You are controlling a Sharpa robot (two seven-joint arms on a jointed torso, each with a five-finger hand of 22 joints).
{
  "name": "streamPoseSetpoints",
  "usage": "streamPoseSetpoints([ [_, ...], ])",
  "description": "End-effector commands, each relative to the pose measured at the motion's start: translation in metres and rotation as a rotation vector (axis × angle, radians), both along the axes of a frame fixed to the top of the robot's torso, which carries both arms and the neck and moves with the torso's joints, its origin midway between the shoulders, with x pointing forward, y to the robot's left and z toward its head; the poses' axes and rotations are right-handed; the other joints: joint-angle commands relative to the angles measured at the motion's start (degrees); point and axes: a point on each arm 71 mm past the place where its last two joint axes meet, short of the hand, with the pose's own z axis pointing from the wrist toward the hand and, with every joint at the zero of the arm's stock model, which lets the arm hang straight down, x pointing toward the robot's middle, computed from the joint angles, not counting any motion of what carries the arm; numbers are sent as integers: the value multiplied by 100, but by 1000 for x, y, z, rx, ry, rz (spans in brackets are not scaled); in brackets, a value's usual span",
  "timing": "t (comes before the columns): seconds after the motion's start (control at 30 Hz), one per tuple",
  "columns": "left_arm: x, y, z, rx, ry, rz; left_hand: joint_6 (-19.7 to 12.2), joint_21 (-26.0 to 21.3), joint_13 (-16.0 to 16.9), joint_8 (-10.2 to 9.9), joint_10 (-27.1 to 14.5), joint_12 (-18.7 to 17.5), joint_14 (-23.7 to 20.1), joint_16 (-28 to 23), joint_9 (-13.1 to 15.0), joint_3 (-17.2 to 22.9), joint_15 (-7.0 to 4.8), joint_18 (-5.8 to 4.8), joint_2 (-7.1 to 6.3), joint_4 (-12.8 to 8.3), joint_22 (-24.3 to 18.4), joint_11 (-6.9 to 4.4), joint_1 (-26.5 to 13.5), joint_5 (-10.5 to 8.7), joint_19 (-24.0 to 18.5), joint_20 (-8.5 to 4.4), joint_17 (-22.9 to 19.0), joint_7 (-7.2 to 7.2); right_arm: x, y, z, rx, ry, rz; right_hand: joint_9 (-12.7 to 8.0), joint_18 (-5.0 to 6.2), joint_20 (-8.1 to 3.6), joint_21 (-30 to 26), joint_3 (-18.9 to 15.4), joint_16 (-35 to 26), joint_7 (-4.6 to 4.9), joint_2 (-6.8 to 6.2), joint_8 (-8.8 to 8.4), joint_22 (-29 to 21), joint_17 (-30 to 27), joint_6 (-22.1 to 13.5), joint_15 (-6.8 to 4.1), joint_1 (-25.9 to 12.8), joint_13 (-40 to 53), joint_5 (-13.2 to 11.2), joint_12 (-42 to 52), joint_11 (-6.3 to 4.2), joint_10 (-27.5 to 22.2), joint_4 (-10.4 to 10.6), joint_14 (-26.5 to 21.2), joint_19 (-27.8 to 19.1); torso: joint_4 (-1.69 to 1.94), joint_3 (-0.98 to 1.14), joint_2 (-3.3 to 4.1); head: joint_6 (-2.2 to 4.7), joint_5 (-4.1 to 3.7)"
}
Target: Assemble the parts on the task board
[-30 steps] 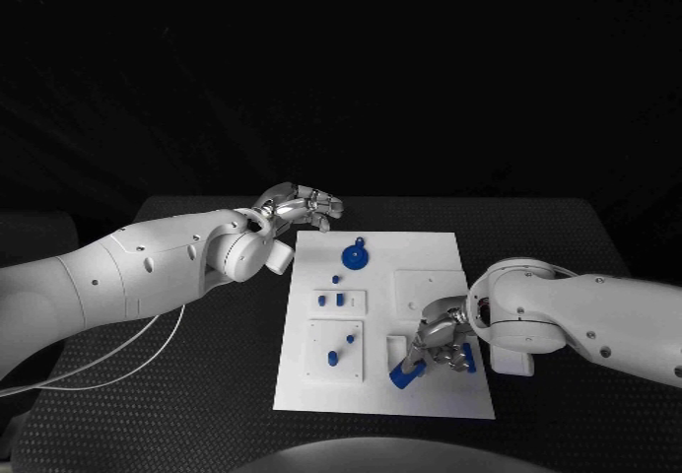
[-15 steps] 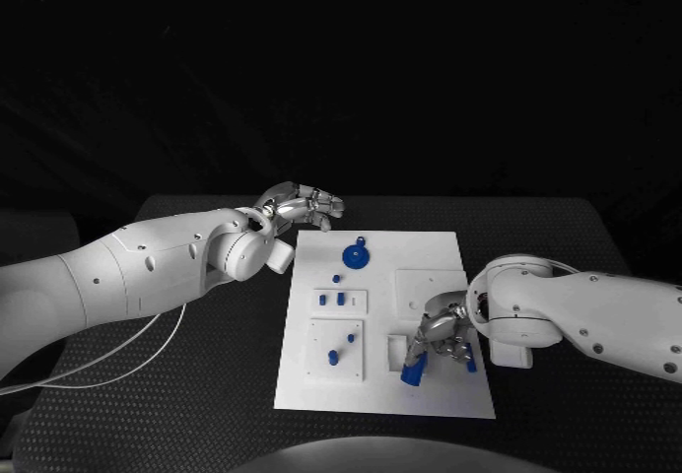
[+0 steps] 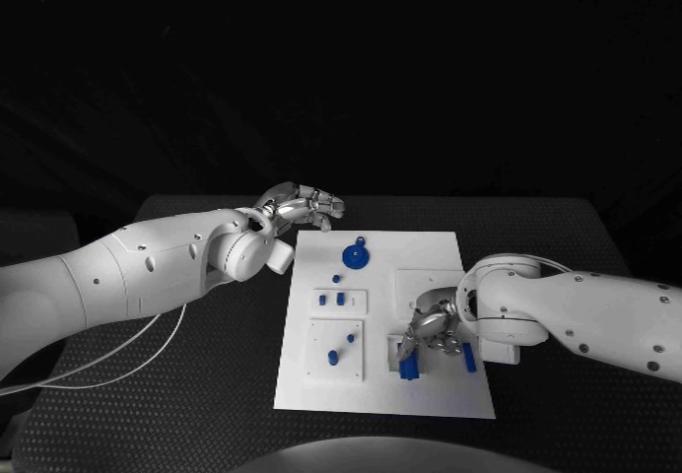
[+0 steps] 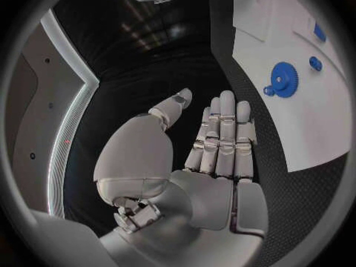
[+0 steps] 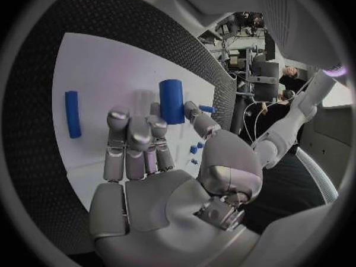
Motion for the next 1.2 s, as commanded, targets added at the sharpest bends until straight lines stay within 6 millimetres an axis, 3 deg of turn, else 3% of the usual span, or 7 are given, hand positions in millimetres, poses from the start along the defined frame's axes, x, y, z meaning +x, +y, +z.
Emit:
streamPoseSetpoints([
  [0.03,0,-3,1,-10,0,-17,-44,-23,-7,19,-47,22,17,-33,-7,-1,26,80,-14,44,9,0,-62,8,43,-7,8,-11,3,2,2,14,-64,-36,10,249,23,20,-6,-11,125,47,39,59,-5,168,-37,-15,10,20,-31,-21,-30,-13,-23,-19,-1,-3,-2,7,3],
  [1.2,-1,-4,1,-8,6,-22,-51,-36,-11,22,-59,18,9,-53,-11,-1,30,81,-21,62,21,3,-66,7,38,-5,23,-9,2,3,-2,7,-33,-22,2,249,17,8,-30,-20,121,-54,16,43,-12,175,-44,-135,27,7,-53,-27,-31,48,-25,-10,-4,5,-2,-10,18],
])
